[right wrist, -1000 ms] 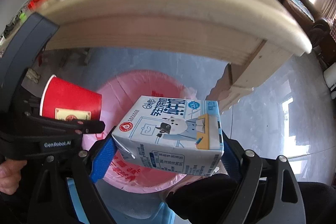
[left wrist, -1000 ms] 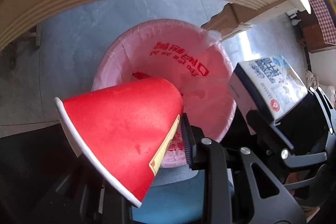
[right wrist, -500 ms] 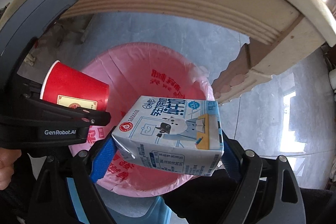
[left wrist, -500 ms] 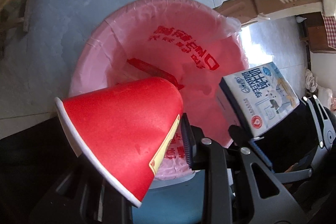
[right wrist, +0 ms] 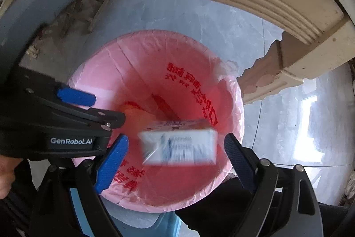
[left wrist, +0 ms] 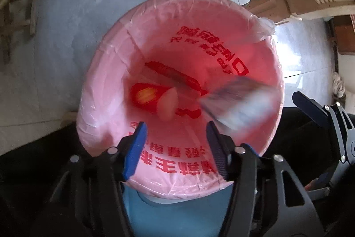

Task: Collect trash
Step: 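Open both tools to drop the cup and carton into the bin, then raise both tools back over the table toward the black box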

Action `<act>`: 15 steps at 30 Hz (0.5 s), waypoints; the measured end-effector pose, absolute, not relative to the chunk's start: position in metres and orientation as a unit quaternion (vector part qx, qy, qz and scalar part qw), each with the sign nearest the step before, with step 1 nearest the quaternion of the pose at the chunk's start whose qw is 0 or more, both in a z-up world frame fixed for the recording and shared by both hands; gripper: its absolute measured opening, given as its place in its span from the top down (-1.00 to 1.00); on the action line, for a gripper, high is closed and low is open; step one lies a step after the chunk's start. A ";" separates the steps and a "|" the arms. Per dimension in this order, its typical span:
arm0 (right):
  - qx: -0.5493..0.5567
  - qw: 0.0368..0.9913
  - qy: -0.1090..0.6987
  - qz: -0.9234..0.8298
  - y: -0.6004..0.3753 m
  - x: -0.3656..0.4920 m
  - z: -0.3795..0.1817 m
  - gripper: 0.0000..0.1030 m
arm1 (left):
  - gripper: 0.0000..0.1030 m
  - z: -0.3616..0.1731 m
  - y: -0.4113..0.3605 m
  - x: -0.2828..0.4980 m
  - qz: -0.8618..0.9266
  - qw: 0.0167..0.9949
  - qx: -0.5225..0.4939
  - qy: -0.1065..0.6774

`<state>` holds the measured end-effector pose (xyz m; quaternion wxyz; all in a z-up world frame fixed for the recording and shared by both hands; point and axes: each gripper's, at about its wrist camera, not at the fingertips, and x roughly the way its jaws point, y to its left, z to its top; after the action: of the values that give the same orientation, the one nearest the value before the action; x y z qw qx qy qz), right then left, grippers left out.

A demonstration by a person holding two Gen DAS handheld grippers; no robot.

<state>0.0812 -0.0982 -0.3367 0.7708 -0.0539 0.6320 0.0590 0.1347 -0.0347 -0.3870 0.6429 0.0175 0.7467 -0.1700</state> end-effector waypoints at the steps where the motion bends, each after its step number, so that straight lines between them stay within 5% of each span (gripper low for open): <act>1: -0.054 0.770 0.633 0.060 -0.098 0.081 -0.337 -0.67 | -0.14 -0.386 -0.035 0.134 -0.171 0.644 0.021 0.746; 15: -0.057 0.776 0.625 0.058 -0.095 0.077 -0.331 -0.67 | -0.17 -0.374 -0.036 0.127 -0.178 0.659 0.031 0.730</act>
<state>0.0765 -0.0950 -0.3308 0.7764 -0.0567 0.6250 0.0576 0.1268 -0.0365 -0.3745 0.6592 0.0306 0.7300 -0.1781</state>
